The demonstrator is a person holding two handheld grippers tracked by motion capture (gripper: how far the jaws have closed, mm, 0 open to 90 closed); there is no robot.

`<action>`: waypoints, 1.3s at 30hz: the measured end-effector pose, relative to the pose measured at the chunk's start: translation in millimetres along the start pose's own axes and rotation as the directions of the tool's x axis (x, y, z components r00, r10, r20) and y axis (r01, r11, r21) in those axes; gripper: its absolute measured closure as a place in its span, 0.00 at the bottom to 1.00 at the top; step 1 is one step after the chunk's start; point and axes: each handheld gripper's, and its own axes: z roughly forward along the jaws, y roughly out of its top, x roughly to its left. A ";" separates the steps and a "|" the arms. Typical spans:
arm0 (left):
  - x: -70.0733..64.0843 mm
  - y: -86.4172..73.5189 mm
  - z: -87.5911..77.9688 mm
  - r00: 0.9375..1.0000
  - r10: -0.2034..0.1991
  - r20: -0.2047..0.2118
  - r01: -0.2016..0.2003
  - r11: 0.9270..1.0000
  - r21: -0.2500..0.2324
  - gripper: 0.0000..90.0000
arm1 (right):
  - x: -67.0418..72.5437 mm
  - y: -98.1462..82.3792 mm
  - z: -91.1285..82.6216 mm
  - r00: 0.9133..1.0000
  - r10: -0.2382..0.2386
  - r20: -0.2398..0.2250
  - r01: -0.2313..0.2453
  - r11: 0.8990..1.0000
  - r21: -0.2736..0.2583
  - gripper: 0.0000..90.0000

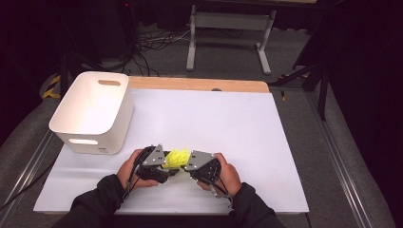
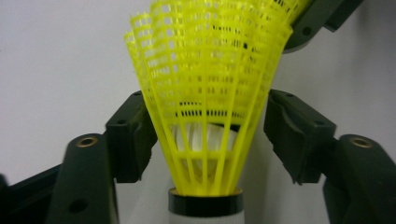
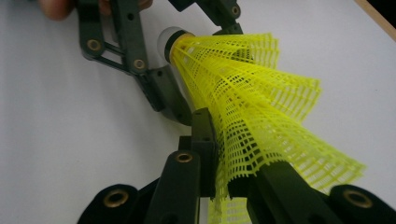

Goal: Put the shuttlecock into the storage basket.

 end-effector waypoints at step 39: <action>3.8 -2.9 -14.4 0.997 -0.047 -0.055 0.034 0.976 -0.215 0.55 | 2.5 43.3 -15.9 0.998 0.020 -0.054 -0.027 0.989 -0.144 0.45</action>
